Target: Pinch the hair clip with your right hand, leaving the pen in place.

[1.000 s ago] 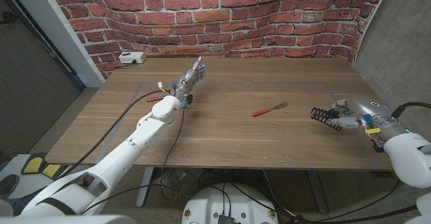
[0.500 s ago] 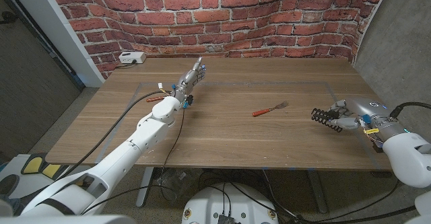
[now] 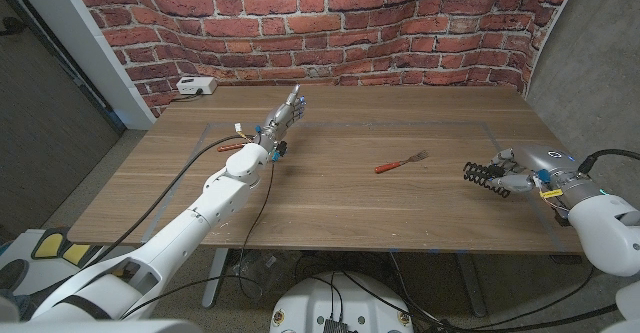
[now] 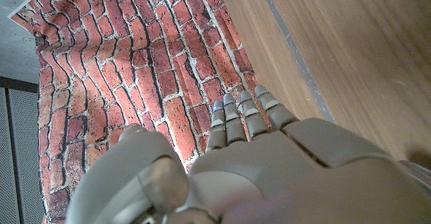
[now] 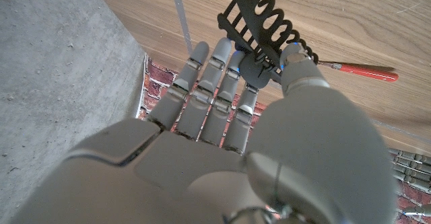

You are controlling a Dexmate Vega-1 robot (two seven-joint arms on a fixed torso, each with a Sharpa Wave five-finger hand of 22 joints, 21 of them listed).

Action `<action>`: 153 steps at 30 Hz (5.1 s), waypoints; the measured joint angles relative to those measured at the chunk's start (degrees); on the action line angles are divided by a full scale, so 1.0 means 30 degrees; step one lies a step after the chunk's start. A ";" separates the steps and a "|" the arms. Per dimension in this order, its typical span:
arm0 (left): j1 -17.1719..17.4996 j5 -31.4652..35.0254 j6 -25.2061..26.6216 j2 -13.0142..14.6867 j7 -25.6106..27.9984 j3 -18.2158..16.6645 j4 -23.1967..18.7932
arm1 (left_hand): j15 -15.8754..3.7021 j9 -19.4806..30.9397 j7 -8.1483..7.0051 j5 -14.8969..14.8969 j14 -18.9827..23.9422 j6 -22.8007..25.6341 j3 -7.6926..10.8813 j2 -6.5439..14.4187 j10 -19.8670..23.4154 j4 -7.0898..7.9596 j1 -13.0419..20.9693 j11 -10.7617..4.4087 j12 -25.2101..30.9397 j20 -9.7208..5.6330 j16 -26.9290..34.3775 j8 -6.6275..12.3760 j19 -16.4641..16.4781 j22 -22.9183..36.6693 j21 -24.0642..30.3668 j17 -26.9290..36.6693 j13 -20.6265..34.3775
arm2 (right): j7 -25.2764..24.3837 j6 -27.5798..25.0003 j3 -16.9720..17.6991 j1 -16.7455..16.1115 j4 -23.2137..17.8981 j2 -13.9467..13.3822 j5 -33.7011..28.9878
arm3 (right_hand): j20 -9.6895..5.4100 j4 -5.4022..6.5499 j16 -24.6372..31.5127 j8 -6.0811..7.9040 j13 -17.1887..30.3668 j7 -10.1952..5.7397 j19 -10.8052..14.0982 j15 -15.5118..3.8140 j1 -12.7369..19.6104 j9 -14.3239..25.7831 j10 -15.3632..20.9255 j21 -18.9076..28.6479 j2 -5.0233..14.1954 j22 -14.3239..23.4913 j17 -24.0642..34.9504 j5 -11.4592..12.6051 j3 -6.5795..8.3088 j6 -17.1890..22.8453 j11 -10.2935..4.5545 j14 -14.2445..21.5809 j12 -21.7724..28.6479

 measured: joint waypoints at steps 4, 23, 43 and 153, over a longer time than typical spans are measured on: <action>-0.0037 0.0004 -0.0001 -0.0005 0.0000 0.0003 0.0012 | 0.0000 0.0000 0.0000 0.0000 0.0000 0.0000 0.0001 0.0000 0.0000 0.0000 0.0000 0.0000 0.0000 0.0000 0.0000 0.0000 0.0000 0.0000 0.0000 0.0000 0.0000 | 0.0215 -0.0106 0.0082 0.0075 -0.0033 -0.0005 0.0009 | 0.0013 0.0000 -0.0077 -0.0033 0.0000 0.0003 -0.0137 0.0000 0.0000 -0.0004 0.0000 -0.0001 0.0000 0.0001 -0.0008 0.0000 0.0000 0.0003 -0.0002 0.0000 -0.0006; -0.0224 0.0125 0.0120 -0.0053 0.0076 0.0086 -0.0024 | 0.0000 0.0000 0.0000 0.0000 0.0000 0.0000 0.0002 0.0074 0.0000 0.0000 0.0074 0.0000 0.0000 0.0000 0.0000 0.0000 0.0000 0.0000 0.0000 0.0000 0.0000 | 0.0497 -0.0687 0.0096 0.0059 0.0129 0.0067 0.0156 | 0.0048 -0.0001 -0.0427 -0.1053 0.0001 0.0094 -0.0379 0.0203 0.0001 0.0169 -0.0477 -0.0003 0.0003 0.0002 0.0045 -0.0019 0.0001 0.0101 -0.0681 -0.0722 -0.0886; -0.0711 0.0202 0.0089 -0.0470 -0.0231 0.0368 0.0719 | 0.0000 0.0000 0.0000 0.0000 0.0000 0.0000 -0.0078 0.0073 0.0000 0.0081 0.0073 0.0000 0.0000 0.0000 0.0000 0.0000 0.0000 0.0000 0.0000 0.0000 0.0000 | 0.0517 -0.1686 -0.0233 -0.0545 -0.0057 0.0118 -0.0356 | 0.0084 -0.0053 -0.0500 -0.1832 0.0113 0.0094 -0.0752 0.0556 -0.1991 0.0113 -0.0201 -0.0004 0.0770 0.0003 0.0135 -0.0024 -0.0480 0.0106 -0.2046 -0.1988 -0.1406; -0.0743 -0.0055 -0.0165 -0.0773 -0.0447 0.0447 0.1432 | 0.0000 0.0000 0.0000 0.0000 0.0000 0.0000 -0.0367 0.0204 0.0000 0.0053 0.0197 0.0000 0.0000 0.0001 0.0000 0.0000 0.0000 0.0000 0.0000 0.0000 -0.0001 | 0.6643 -0.5553 -0.3991 0.0066 0.1131 -0.3454 -0.8349 | 0.1755 0.1245 -0.0497 -0.3469 0.0272 -0.0616 -0.3245 0.1570 -0.7062 0.0298 -0.6390 -0.1132 -0.2158 -0.0172 0.0305 0.1004 -0.3354 -0.4262 -0.1523 -0.6562 -0.1624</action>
